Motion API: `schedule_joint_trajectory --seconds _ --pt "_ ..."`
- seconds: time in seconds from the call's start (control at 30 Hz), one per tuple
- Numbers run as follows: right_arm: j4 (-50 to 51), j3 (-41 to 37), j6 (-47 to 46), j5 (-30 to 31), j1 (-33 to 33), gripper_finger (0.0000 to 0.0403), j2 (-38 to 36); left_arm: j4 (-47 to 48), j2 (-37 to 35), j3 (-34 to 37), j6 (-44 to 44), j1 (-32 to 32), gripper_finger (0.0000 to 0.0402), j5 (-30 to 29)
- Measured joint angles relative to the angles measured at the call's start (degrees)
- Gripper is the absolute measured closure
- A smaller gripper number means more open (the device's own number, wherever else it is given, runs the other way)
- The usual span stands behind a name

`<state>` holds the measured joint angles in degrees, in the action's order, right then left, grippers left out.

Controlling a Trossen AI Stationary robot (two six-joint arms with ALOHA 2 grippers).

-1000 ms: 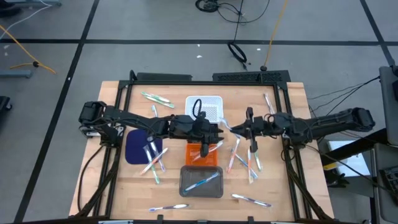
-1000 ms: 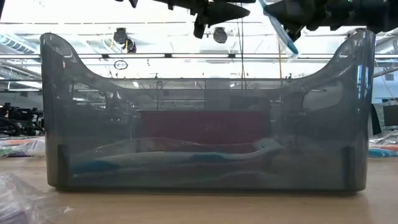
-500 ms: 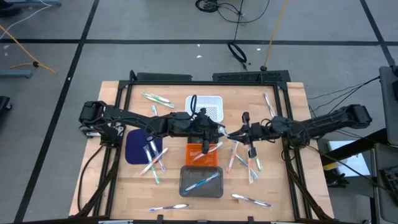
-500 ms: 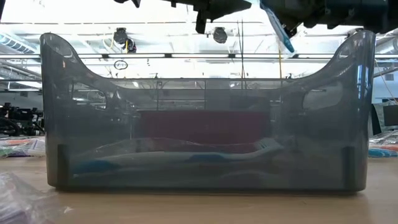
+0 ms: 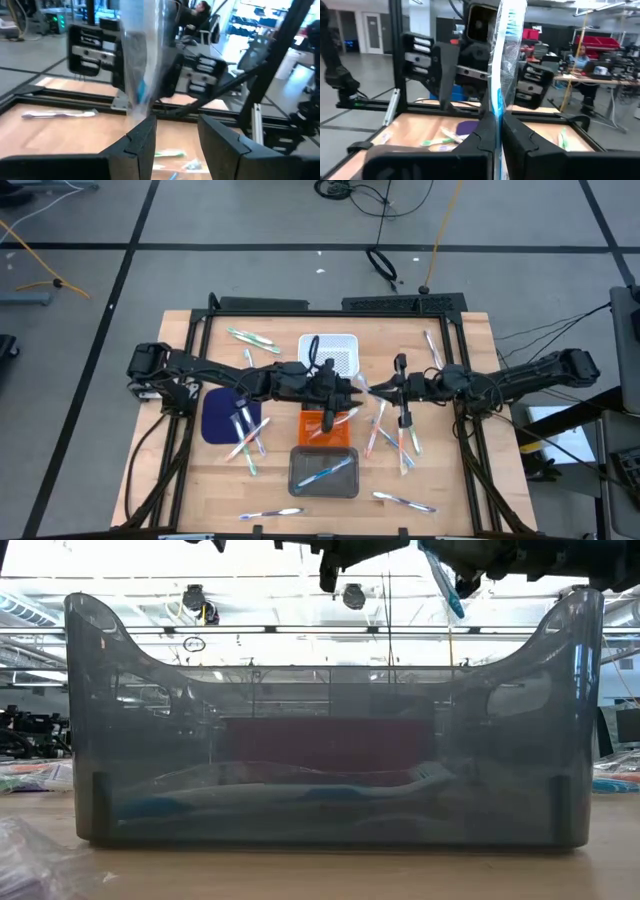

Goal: Pick & Place Toothbrushes
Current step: Put the top right blue toothbrush into the black bin

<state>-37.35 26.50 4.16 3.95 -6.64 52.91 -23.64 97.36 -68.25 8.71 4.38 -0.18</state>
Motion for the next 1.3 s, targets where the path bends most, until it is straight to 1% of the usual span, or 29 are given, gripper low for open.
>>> schedule_joint_trajectory --seconds 0.13,0.27,0.53,0.77,0.83,0.9,0.97,1.03,1.07,1.3 --pt "0.29 0.0 -0.38 -0.82 -0.11 0.0397 0.24 -0.53 -0.02 0.0 -0.32 0.07 0.0254 -0.58" --pt "-0.37 0.0 -1.78 -0.79 -0.09 0.0397 2.62 -0.87 -0.02 0.0 -0.94 0.24 0.0254 -0.6" --pt "-5.07 0.0 -2.35 -0.79 -0.09 0.0397 7.15 -1.77 0.0 0.02 -0.97 0.15 0.0254 -0.99" --pt "-5.47 0.0 -2.56 -0.92 -0.09 0.0397 7.58 -1.75 0.0 0.04 -1.16 0.15 0.0255 -1.41" --pt "-5.43 0.0 -2.54 -0.99 -0.09 0.0397 7.58 -1.7 0.0 0.04 -1.2 0.15 0.0266 -1.43" --pt "-5.42 0.0 -2.5 -1.03 -0.09 0.0397 7.58 -1.59 0.0 0.04 -1.2 0.15 0.029 -1.43" --pt "-5.34 0.0 -2.41 -1.13 -0.11 0.0397 7.58 -1.39 0.0 0.04 -1.28 0.14 0.0325 -1.61" --pt "-5.32 0.0 -2.45 -1.03 -0.11 0.0394 7.58 -1.36 0.0 0.04 -1.56 0.1 0.037 -1.59" --pt "-5.31 0.0 -2.56 -1.03 -0.11 0.0391 7.58 -1.31 0.0 0.04 -2.0 0.1 0.0384 -1.82" --pt "-4.97 0.0 -2.4 -1.12 -0.11 0.0353 7.62 -0.35 0.0 0.04 -1.18 0.11 0.0396 -1.79"
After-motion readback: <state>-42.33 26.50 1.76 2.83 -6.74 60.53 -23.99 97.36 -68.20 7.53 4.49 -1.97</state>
